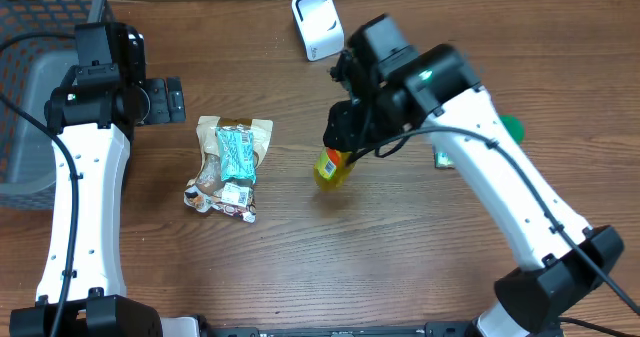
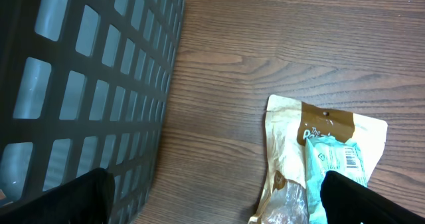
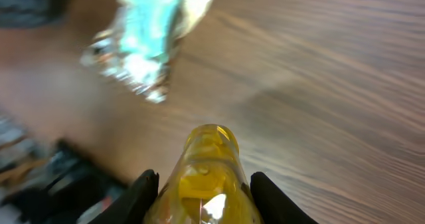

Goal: Scan the item barcode
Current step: 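Carry the yellow bottle up toward the white scanner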

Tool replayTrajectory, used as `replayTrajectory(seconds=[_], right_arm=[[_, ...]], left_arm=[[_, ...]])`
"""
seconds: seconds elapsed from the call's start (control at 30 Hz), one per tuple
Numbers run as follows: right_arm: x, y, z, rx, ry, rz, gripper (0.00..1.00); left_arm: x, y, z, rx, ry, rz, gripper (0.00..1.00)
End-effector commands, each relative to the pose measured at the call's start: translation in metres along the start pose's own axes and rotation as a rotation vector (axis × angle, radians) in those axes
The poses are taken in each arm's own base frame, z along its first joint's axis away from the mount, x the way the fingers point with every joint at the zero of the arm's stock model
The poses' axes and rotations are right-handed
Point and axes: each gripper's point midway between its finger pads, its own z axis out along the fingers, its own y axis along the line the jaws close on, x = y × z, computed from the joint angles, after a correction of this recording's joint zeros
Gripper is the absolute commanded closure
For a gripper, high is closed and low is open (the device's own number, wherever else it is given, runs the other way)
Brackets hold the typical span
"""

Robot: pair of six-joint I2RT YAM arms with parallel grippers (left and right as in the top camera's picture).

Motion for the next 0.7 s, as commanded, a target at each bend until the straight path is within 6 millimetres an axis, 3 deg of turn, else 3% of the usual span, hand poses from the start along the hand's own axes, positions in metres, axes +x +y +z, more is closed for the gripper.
replayTrajectory(seconds=[0.0, 0.17, 0.37, 0.67], right_arm=[[-0.01, -0.026, 0.003, 0.231, -0.104, 0.137, 0.61], [-0.008, -0.02, 0.023, 0.237, -0.107, 0.124, 0.62], [-0.004, -0.031, 0.043, 0.262, -0.102, 0.125, 0.64], [-0.002, -0.042, 0.052, 0.308, -0.105, 0.125, 0.64]], left_arm=[[-0.01, 0.0, -0.011, -0.002, -0.042, 0.018, 0.0], [-0.01, 0.0, -0.011, -0.002, -0.042, 0.018, 0.0], [-0.01, 0.0, -0.011, -0.002, -0.042, 0.018, 0.01], [-0.01, 0.0, -0.011, -0.002, -0.042, 0.018, 0.0]])
